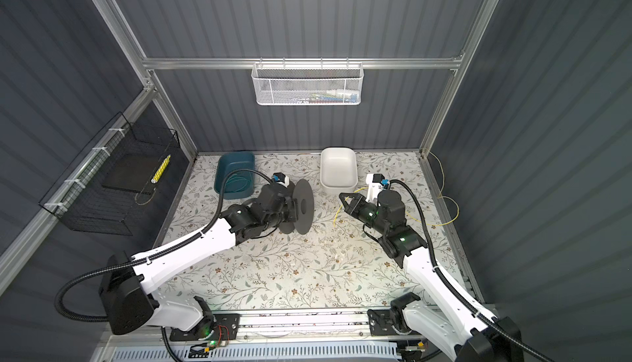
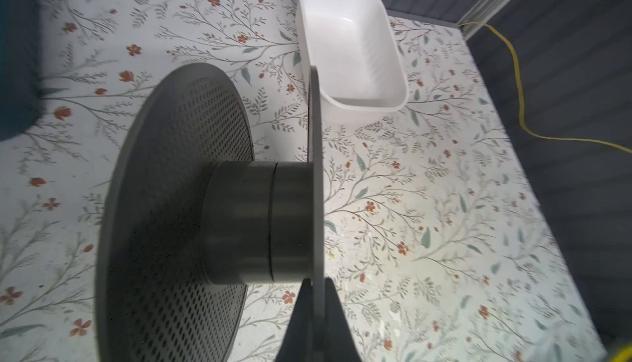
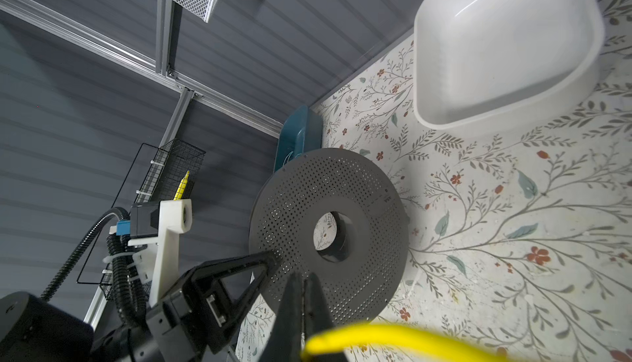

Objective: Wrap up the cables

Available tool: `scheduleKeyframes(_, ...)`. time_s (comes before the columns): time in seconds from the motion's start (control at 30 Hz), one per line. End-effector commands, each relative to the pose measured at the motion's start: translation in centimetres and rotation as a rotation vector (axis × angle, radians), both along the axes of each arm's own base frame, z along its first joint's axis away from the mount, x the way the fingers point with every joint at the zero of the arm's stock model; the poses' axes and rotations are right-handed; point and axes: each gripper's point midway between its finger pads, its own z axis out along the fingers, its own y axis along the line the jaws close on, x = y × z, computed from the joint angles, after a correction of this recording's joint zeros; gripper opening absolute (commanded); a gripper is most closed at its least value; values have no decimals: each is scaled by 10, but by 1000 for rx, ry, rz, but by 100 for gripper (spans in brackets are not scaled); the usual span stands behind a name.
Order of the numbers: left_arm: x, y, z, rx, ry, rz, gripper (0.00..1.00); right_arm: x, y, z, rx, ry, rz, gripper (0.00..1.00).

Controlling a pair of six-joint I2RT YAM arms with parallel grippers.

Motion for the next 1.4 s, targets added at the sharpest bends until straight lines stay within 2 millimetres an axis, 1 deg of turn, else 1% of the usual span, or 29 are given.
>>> scheduleKeyframes(0.0, 12, 12, 29, 109, -176, 163, 0, -3, -3, 1, -5, -19, 5, 0)
scheduleKeyframes(0.07, 10, 8, 28, 110, -203, 193, 0, -4, -4, 0, -5, -15, 3, 0)
scheduleKeyframes(0.2, 12, -5, 12, 117, -190, 213, 0, -4, -5, -4, -6, -9, 0, 0)
scheduleKeyframes(0.27, 12, -7, 2, 134, -181, 233, 0, -3, -5, -4, -4, -8, 0, 0)
scheduleKeyframes(0.37, 12, -7, -11, 134, -160, 255, 0, -3, -5, -4, -4, -9, -1, 0)
scheduleKeyframes(0.6, 10, -6, -24, 156, -137, 247, 0, -2, -4, -5, -8, -4, -1, 0)
scheduleKeyframes(0.63, 10, -7, -24, 159, -133, 240, 2, -5, 0, -5, 3, 1, 29, 0)
scheduleKeyframes(0.7, 9, -10, -25, 165, -131, 218, 16, -4, 2, -5, 8, 2, 37, 0)
scheduleKeyframes(0.77, 9, -12, -23, 172, -129, 201, 25, -4, 2, -5, 11, 3, 38, 0)
scheduleKeyframes(0.87, 8, -16, -16, 169, -134, 170, 39, -4, 2, -6, 11, 5, 39, 0)
scheduleKeyframes(0.93, 7, -20, -7, 159, -135, 144, 42, -4, 2, -5, 11, 2, 40, 0)
scheduleKeyframes(1.03, 4, -25, 18, 123, -153, 100, 50, -4, 2, -5, 10, 2, 39, 0)
scheduleKeyframes(1.13, -1, -28, 51, 88, -194, 37, 57, -3, 4, -3, 12, 0, 47, 0)
scheduleKeyframes(1.23, -10, -17, 81, 84, -231, -1, 66, -1, 10, 6, 12, -16, 65, 0)
scheduleKeyframes(1.3, -15, 0, 91, 95, -259, -1, 75, 1, 19, 15, 12, -34, 86, 0)
scheduleKeyframes(1.37, -18, 18, 89, 100, -267, -2, 83, 3, 34, 25, 11, -56, 115, 0)
